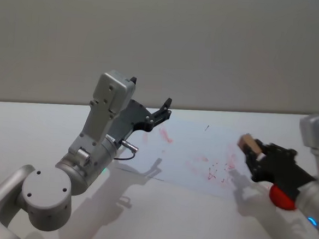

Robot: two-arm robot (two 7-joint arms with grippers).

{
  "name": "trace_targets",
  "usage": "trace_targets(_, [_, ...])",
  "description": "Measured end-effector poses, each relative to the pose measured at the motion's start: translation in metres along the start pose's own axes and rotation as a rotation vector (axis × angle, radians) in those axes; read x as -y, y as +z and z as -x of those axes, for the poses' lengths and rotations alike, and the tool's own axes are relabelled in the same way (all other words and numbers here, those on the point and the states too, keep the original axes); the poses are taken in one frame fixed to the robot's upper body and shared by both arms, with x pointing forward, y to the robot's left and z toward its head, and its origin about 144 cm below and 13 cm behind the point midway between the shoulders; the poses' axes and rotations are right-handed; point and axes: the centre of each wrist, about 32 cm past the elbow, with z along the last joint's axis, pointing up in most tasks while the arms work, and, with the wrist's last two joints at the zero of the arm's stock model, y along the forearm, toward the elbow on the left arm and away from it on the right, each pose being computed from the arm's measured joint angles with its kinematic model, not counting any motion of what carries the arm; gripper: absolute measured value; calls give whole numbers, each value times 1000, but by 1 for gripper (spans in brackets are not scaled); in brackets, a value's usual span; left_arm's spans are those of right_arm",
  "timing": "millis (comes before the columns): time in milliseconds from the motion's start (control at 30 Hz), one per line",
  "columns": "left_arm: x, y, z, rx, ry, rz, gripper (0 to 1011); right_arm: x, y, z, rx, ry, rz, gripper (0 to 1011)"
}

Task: Use the one hand to pick up the stamp and affix it onto the A4 paper.

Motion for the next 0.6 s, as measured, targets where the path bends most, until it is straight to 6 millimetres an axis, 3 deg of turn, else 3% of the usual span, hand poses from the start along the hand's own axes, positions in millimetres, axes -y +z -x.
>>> trace_targets(267, [0, 0, 0, 0, 0, 0, 1001, -23, 4, 11, 9, 59, 2, 216])
trace_targets(600, [0, 0, 0, 0, 0, 0, 1001, -42, -5, 16, 55, 74, 80, 216])
